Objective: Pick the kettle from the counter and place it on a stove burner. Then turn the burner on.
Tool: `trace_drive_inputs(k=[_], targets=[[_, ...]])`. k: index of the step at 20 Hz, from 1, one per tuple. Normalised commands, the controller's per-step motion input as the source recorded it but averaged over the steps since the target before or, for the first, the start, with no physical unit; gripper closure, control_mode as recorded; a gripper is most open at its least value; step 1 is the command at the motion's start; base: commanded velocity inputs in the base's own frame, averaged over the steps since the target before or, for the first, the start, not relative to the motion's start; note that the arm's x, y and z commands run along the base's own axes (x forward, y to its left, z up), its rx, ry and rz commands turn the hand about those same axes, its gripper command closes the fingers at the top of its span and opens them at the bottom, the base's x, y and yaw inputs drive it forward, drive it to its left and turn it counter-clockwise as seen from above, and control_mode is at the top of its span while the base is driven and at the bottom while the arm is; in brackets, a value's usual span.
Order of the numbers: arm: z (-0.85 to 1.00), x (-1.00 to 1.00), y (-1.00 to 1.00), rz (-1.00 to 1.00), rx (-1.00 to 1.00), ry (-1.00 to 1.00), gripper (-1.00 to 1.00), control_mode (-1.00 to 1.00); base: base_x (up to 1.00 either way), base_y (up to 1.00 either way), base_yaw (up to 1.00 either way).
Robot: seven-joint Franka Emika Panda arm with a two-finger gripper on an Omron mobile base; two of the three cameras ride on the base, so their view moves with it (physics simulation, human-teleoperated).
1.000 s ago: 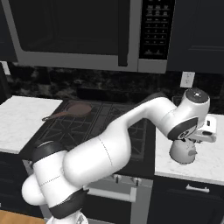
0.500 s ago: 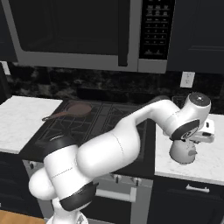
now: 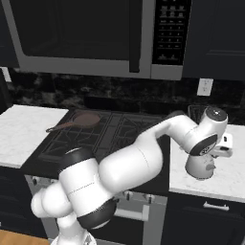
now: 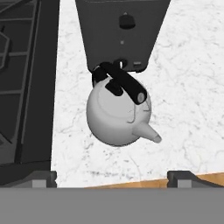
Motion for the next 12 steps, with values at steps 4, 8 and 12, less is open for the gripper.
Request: trace_drive_inputs(k=[4,8,12], targets=[[-0.12,0.2,-0.38,0.02,0.0,0.0,-1.0,-1.0,0.0,0.0,0.0],[-0.08,0.21,-0.21,0.03,0.01,0.0,-1.0,-1.0,0.0,0.0,0.0],[-0.01,0.2,-0.04,0.05,0.02,0.0,-1.0,-1.0,0.0,0.0,0.0]])
